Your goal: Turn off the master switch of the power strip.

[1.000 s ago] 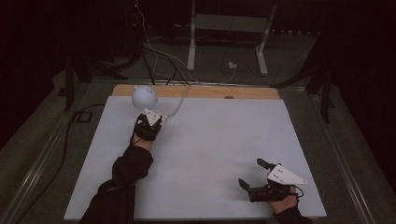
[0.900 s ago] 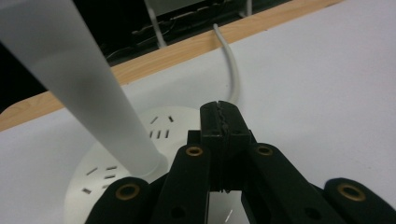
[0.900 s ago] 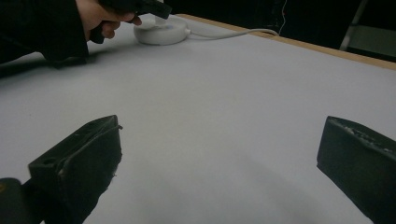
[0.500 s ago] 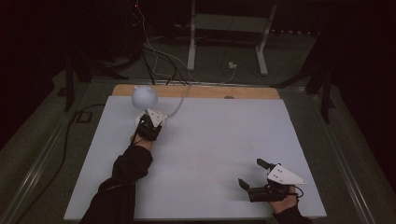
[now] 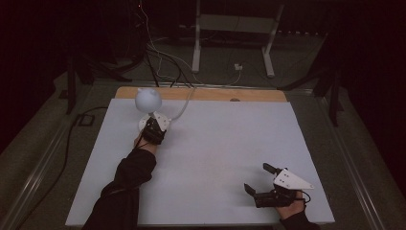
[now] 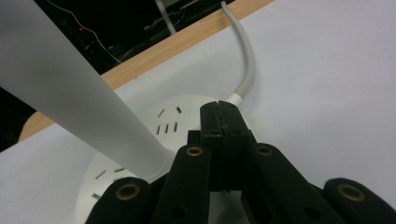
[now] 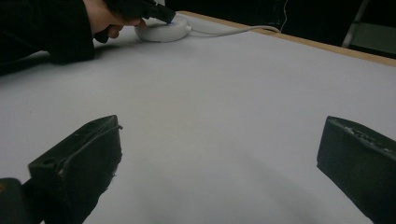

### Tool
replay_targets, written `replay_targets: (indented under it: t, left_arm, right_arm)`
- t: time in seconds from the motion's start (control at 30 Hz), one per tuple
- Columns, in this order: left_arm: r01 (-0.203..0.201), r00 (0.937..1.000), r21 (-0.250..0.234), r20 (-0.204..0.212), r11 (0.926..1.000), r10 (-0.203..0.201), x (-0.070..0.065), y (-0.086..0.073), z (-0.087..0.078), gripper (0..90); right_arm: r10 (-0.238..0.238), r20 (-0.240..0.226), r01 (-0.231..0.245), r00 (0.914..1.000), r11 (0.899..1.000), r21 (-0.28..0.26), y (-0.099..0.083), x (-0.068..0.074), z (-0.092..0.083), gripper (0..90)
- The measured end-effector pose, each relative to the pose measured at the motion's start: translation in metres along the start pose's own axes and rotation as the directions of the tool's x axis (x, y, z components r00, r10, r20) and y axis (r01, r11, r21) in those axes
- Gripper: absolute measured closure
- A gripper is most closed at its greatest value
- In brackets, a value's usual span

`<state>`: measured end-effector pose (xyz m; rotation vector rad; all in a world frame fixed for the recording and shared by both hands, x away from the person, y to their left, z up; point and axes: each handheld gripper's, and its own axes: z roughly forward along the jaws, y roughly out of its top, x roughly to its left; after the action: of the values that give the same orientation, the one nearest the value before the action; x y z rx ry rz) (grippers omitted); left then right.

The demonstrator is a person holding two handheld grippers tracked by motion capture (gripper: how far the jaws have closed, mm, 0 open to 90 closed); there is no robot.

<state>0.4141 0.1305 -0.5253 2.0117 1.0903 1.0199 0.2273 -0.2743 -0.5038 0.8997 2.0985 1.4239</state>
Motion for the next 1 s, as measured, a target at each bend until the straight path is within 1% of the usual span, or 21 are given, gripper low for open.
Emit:
replay_targets:
  t: [0.03, 0.1, 0.2, 0.3, 0.4, 0.47, 0.5, 0.53, 0.6, 0.67, 0.73, 0.8, 0.87, 1.0]
  left_arm:
    - [-0.004, 1.0, 0.003, -0.002, 1.0, 0.004, 0.0003, 0.0, 0.0001, 90.0]
    - [0.009, 0.9999, 0.003, 0.01, 1.0, -0.009, 0.0018, 0.0001, 0.0002, 90.0]
    - [0.013, 0.9997, 0.007, 0.021, 0.9999, -0.013, 0.003, -0.0002, 0.0003, 90.0]
    - [0.008, 0.9997, 0.008, 0.024, 0.9999, -0.008, 0.0023, -0.0006, 0.0003, 90.0]
    - [0.009, 0.9997, 0.025, 0.023, 0.9997, -0.01, 0.0023, 0.0006, 0.0008, 90.0]
    - [0.003, 0.9998, 0.037, 0.02, 0.9993, -0.003, 0.0024, 0.0021, 0.0009, 90.0]
    - [0.004, 0.9997, 0.041, 0.023, 0.9992, -0.005, 0.0028, 0.0027, 0.001, 90.0]
    - [0.004, 0.9994, 0.044, 0.035, 0.999, -0.005, 0.0038, 0.0033, 0.0011, 90.0]
    - [-0.002, 0.9993, 0.05, 0.036, 0.9988, 0.0, 0.0041, 0.0041, 0.0013, 90.0]
    - [-0.022, 0.9993, 0.06, 0.033, 0.9979, 0.021, 0.0033, 0.0053, 0.0011, 90.0]
    - [-0.027, 0.9992, 0.058, 0.032, 0.9979, 0.026, 0.0026, 0.0054, 0.0012, 90.0]
    - [-0.022, 0.999, 0.055, 0.039, 0.9983, 0.02, 0.0036, 0.0046, 0.001, 90.0]
    - [-0.027, 0.9988, 0.054, 0.042, 0.9982, 0.025, 0.004, 0.0043, 0.0009, 90.0]
    - [-0.033, 0.9983, 0.075, 0.051, 0.9966, 0.029, 0.0049, 0.0072, 0.0013, 90.0]
  right_arm:
    - [-0.001, 0.0, 0.001, 1.0, 1.0, 0.0, 0.0, 0.0, 0.0, 0.0]
    - [0.0, 0.0, 0.0, 1.0, 1.0, 0.0, 0.0, 0.0, -0.0003, 0.0]
    - [0.001, -0.001, -0.001, 1.0, 1.0, 0.001, -0.0001, -0.0004, 0.0, 0.0]
    - [-0.002, 0.001, 0.002, 1.0, 1.0, 0.001, 0.0001, 0.0001, -0.0001, 0.0]
    - [0.0, 0.0, 0.0, 1.0, 1.0, 0.002, -0.0001, -0.0001, 0.0002, 0.0]
    - [0.0, 0.0, 0.0, 1.0, 1.0, 0.002, -0.0001, -0.0001, 0.0002, 0.0]
    - [-0.001, 0.001, 0.001, 1.0, 1.0, 0.002, 0.0, 0.0001, 0.0002, 0.0]
    - [-0.002, 0.001, 0.002, 1.0, 1.0, 0.002, 0.0, 0.0002, 0.0002, 0.0]
    - [-0.004, 0.001, 0.004, 1.0, 1.0, 0.003, 0.0001, 0.0004, 0.0002, 0.0]
    - [-0.004, 0.001, 0.004, 1.0, 1.0, 0.003, 0.0001, 0.0004, 0.0002, 0.0]
    - [-0.004, 0.001, 0.004, 1.0, 1.0, 0.003, 0.0001, 0.0004, 0.0002, 0.0]
    - [-0.005, 0.0, 0.005, 1.0, 1.0, 0.003, 0.0002, 0.0005, 0.0002, 0.0]
    - [-0.004, 0.0, 0.004, 1.0, 1.0, 0.003, 0.0001, 0.0006, 0.0002, 0.0]
    - [-0.002, -0.002, 0.002, 1.0, 1.0, 0.007, 0.0, 0.0008, 0.0008, 0.0]
